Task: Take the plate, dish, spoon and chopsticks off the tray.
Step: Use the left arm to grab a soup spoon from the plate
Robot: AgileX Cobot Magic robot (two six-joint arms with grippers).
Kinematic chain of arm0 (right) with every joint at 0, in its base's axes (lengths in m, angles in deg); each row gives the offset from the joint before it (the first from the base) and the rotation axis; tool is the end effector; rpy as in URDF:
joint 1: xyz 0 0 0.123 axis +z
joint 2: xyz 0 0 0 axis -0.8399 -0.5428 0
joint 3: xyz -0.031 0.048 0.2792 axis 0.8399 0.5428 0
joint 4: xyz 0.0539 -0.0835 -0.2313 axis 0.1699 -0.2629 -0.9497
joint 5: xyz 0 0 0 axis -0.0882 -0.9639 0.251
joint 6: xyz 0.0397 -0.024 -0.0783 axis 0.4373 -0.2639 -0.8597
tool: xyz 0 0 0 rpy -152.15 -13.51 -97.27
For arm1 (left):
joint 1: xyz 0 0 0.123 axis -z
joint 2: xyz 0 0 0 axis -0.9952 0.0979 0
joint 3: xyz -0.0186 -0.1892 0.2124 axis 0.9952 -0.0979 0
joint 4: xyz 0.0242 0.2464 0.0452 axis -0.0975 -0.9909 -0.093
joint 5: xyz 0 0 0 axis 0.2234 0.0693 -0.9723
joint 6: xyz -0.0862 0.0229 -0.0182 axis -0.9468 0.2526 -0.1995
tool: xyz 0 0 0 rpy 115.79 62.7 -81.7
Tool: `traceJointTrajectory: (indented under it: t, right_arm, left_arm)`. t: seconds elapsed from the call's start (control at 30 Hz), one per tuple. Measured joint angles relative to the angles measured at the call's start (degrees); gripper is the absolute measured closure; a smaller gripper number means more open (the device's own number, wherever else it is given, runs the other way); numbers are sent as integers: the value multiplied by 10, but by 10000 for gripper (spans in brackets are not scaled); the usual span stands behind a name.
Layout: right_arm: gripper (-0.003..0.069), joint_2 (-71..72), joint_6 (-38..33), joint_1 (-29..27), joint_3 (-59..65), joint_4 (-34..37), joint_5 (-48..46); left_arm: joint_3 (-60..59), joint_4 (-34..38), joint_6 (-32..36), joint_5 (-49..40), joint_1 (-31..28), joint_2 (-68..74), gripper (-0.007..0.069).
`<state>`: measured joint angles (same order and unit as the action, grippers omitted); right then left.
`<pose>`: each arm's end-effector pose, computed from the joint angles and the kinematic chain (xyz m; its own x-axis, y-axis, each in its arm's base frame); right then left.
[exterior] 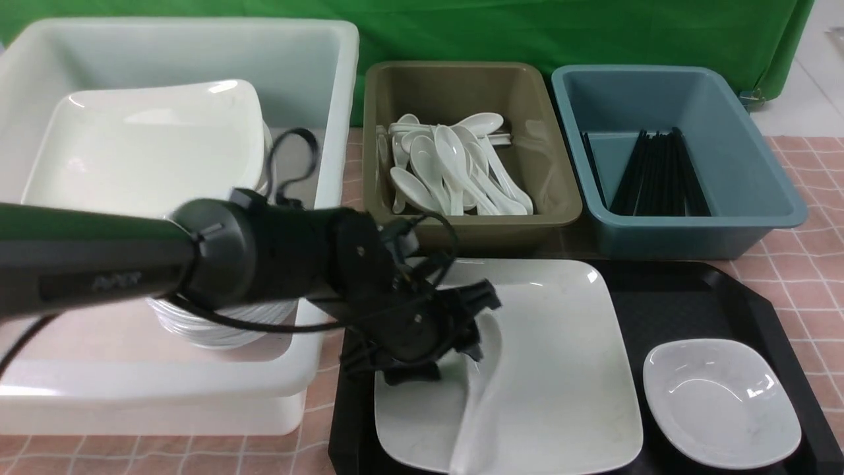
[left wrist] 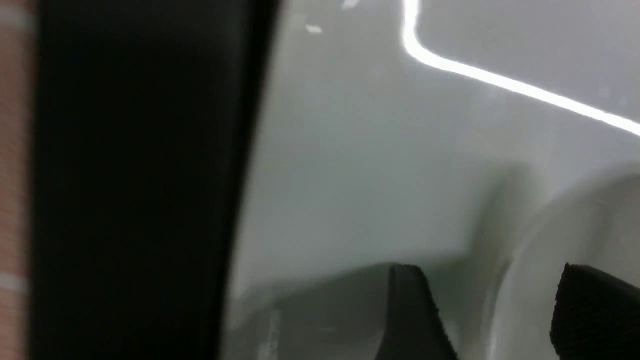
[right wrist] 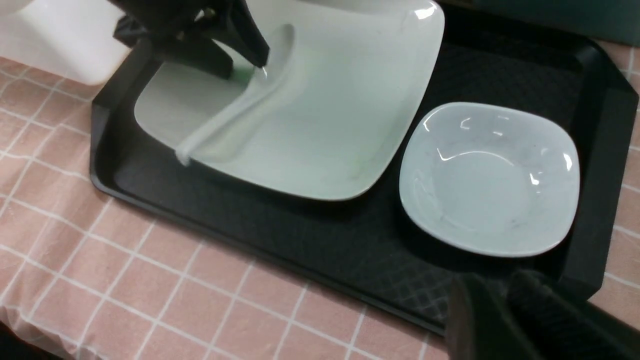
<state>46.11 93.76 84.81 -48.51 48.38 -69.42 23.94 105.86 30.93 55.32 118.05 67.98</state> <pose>0.0561 0.0223 0.3473 -0.4670 -0.1856 -0.8645 -0.3866 0.9222 0.0109 0.3021 -0.2246 0.1603 -0.9434 -0.3054 -0.1291 -0.2097 0.8513 -0.4810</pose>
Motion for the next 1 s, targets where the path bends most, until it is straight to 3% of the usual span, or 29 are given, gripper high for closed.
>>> traceJointTrajectory:
  t: [0.23, 0.53, 0.77, 1.0]
  right_arm:
    - [492, 0, 8, 0, 0, 1, -2]
    - [482, 0, 26, 0, 0, 1, -2]
    - [481, 0, 26, 0, 0, 1, -2]
    - [473, 0, 26, 0, 0, 1, -2]
  left_arm:
    - [86, -20, 76, -134, -2, 0, 326]
    - [212, -229, -19, -300, 79, -1, 331]
    - [213, -328, -54, -320, 161, 17, 262]
    - [213, -389, -98, -321, 168, 60, 208]
